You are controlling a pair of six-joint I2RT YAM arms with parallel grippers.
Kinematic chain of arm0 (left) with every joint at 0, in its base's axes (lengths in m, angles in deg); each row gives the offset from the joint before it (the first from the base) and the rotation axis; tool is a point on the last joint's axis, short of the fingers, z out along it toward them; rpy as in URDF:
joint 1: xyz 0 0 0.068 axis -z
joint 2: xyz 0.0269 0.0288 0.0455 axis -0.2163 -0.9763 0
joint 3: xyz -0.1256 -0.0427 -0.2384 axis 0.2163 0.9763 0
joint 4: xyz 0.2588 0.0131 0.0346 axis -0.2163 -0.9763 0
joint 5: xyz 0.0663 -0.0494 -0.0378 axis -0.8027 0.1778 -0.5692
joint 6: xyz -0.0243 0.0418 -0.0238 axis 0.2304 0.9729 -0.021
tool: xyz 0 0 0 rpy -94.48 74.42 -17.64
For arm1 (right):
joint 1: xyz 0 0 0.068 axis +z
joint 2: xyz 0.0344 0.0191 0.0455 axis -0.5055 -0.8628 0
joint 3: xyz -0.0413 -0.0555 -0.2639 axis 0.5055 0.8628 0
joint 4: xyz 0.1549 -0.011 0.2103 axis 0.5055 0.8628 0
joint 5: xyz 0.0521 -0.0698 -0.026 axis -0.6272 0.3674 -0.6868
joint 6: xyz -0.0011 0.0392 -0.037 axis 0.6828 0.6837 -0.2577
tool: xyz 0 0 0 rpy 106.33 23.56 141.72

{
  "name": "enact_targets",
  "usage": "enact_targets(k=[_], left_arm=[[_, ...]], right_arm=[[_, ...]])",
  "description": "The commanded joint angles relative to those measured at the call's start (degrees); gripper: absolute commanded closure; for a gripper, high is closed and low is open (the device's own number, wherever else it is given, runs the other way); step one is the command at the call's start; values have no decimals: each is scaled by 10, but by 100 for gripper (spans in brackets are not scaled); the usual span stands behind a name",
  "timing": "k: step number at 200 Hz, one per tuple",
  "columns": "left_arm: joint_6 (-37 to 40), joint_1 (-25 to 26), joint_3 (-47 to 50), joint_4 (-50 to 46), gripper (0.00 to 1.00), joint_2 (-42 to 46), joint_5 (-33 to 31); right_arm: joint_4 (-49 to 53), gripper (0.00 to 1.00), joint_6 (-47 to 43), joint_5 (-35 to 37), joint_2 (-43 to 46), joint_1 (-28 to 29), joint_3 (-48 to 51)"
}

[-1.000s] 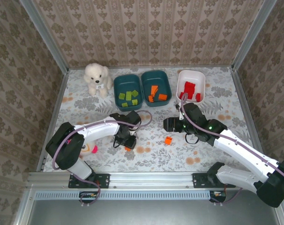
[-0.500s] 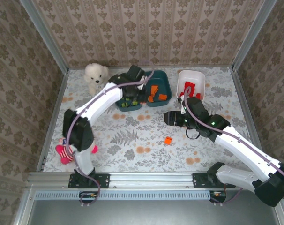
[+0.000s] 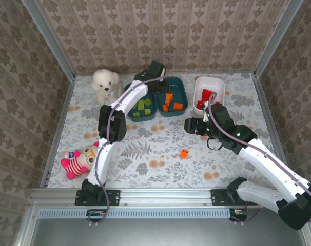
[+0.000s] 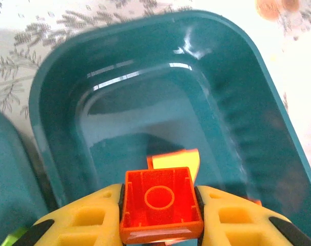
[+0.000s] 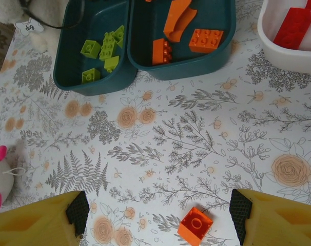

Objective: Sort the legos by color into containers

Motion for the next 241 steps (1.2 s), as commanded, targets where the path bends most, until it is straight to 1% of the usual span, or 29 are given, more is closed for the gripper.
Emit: enact_targets(k=[1,28,47,64,107,135,169,178,202,221,241], left_arm=[[-28,-3,-36,59,78,-22,-50],[-41,-3,-55,103,78,-54,-76],[-43,-3,-97,95,78,-88,-88],[-45,-3,-122,82,78,-111,-84],[-55,7,-112,66,78,-126,-78],[-69,10,-103,58,76,-127,-74],[-83,11,-103,38,66,-121,-66],[-89,11,-102,31,59,-118,-65],[-101,10,-101,22,47,-102,-64],[-106,6,-101,23,42,-86,-61],[-113,2,-101,25,40,-61,-59]], right_arm=[[25,24,10,1,15,-5,1],[35,24,14,-1,29,-11,12],[43,24,15,-5,42,-20,23],[46,24,16,-12,51,-35,31],[44,24,7,-39,51,-76,35],[38,24,3,-51,43,-88,35],[33,23,3,-58,21,-92,31],[36,23,1,-58,11,-92,27],[49,22,-6,-55,-15,-93,9],[64,22,-11,-50,-33,-93,-6],[80,22,-14,-43,-47,-91,-20]])
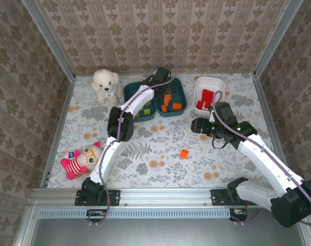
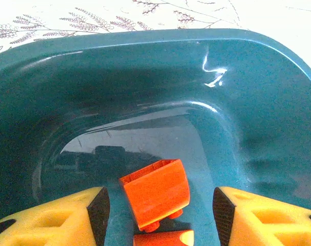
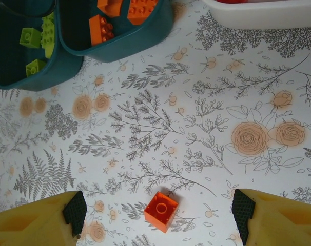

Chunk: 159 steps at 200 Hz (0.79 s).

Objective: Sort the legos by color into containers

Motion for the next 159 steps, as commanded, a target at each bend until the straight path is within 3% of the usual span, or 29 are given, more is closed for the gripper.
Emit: enact_targets(k=[1,41,69,121,159], left_arm=[[-17,-8,0,-12,40,60,4],[-33,-16,6,-16,37,134,11],[-45,-16,81,0,35,228,44],[26,-15,414,42,32,488,169],[89,-18,678,18,31,693,285]], right_arm=[[34,22,-12,2,-12,-1,-32],[59,23,9,18,-41,26,-36],[108,23,53,39,-94,57,-52],[139,26,161,51,-203,122,-65],[127,26,232,41,-261,148,-65]])
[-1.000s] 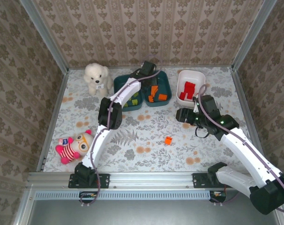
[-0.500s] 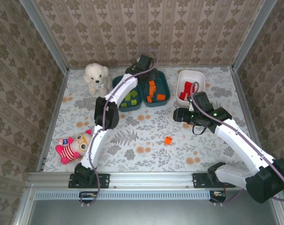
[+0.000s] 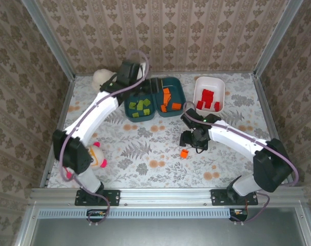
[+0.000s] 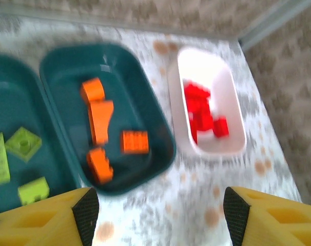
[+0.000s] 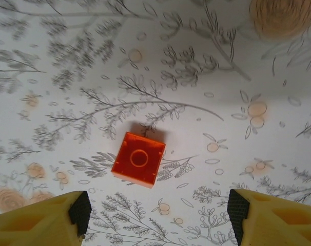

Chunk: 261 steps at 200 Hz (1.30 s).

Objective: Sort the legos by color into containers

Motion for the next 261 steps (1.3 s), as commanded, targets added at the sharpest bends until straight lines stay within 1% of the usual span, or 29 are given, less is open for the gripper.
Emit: enact_targets(k=[1,15,30,50,70,85,91,93,98,120,144,163,216,238,261], left_arm=[[61,-2,135,-31,31,97,104],[68,-5,225,-45,27,183,117],[59,-14,308,-60,24,263,123],[20,-31,394,-68,20,371,135],[-24,-43,464,-65,19,446,145],[-57,-52,499,-47,18,480,163],[-67,-52,509,-41,17,487,169],[-69,-64,512,-39,17,490,169],[-75,-71,515,-35,18,494,172],[-77,-83,515,-32,17,497,175],[-77,-87,514,-25,17,492,175],[-80,-87,515,-21,17,489,176],[-83,-88,526,-6,17,483,183],[-92,-88,523,7,17,477,181],[-122,-91,512,43,17,459,181]], right_arm=[[13,26,73,4,-27,12,-13],[2,26,99,1,-42,20,-11],[-23,25,126,-13,-55,23,0],[-48,25,149,-20,-77,29,9],[-61,26,162,-27,-98,31,9],[-64,28,171,-27,-109,32,6],[-63,29,174,-28,-113,32,6],[-64,30,174,-29,-114,32,6],[-63,31,176,-29,-117,32,5],[-52,35,184,-32,-127,33,2],[-54,42,191,-38,-133,33,6],[-54,43,195,-40,-134,34,7],[-58,63,198,-41,-130,34,1],[-29,67,170,-11,-113,35,-30],[30,69,97,52,-112,34,-118]])
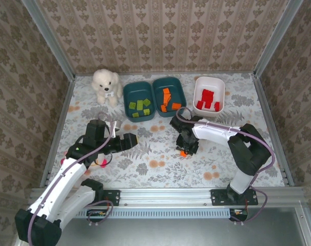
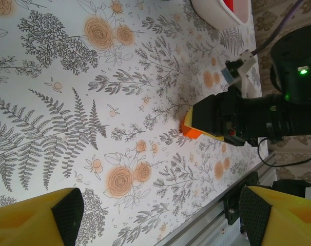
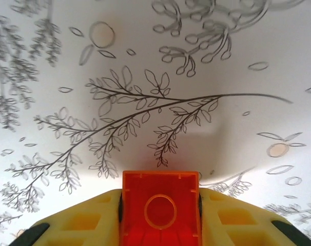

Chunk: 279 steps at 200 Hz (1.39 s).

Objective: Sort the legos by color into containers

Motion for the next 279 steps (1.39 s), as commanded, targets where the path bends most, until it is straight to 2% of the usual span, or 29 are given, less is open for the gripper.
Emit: enact_targets(k=[1,33,81,114,147,190,249,279], left_arm=[[-35,-8,-8,48,17,-16,12],[-66,-21,-48,100,15,-72,7],[-83,-48,-120,169,10,-171,6],[-93,-61,-160,207,9,-232,13],[-91,-69,-197,224,9,-284,18],[-83,-72,-240,218,9,-319,14],[-82,-72,-245,210,9,-321,12],[-82,-72,-242,209,9,-319,12]], right_arm=[[65,69,-71,72,16,3,-91],[110,70,-198,144,-38,-20,-244],[78,71,-323,155,-172,-84,-436],[56,71,-369,156,-264,-111,-547],[61,71,-378,147,-350,-134,-644],[76,71,-376,142,-434,-146,-724],[84,69,-369,128,-486,-155,-768],[97,63,-368,125,-494,-156,-769]])
